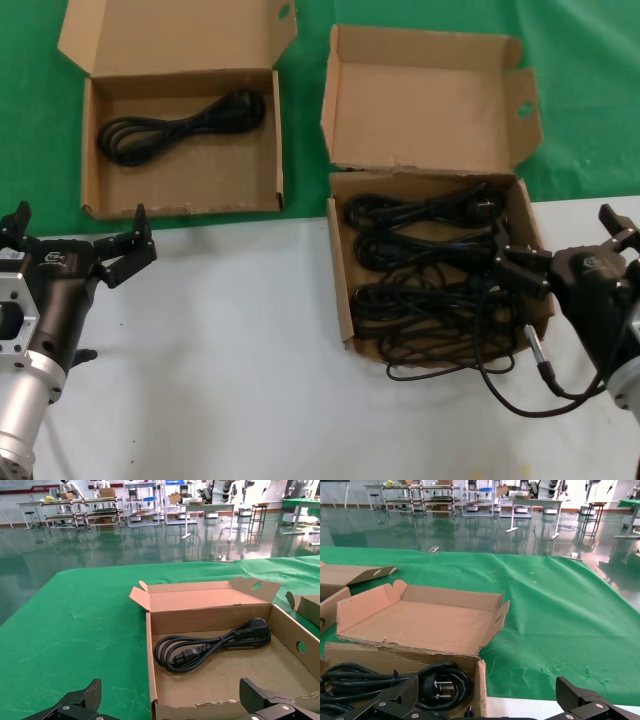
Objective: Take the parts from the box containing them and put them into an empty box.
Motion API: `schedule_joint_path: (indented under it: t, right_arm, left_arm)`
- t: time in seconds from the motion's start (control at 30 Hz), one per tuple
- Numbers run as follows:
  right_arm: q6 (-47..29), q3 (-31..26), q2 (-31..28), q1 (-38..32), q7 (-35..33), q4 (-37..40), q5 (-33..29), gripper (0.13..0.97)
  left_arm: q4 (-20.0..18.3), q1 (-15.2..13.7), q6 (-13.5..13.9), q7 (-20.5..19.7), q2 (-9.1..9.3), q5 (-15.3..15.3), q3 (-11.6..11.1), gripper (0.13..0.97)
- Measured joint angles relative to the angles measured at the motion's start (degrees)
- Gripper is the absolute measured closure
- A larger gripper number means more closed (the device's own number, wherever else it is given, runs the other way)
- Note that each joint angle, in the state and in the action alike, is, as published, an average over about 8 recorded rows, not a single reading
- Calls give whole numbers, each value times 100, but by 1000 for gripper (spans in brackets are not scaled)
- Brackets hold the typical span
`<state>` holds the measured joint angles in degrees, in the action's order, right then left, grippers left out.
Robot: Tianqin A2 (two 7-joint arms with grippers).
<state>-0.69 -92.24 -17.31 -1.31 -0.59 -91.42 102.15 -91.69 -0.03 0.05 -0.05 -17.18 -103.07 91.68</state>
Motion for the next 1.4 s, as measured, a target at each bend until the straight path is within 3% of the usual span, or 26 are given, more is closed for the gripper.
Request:
schedule_joint_path:
  t: [1.4]
  right_arm:
    - [0, 0, 0, 0, 0, 0, 0, 129]
  left_arm:
    - [0, 0, 0, 0, 0, 0, 0, 132]
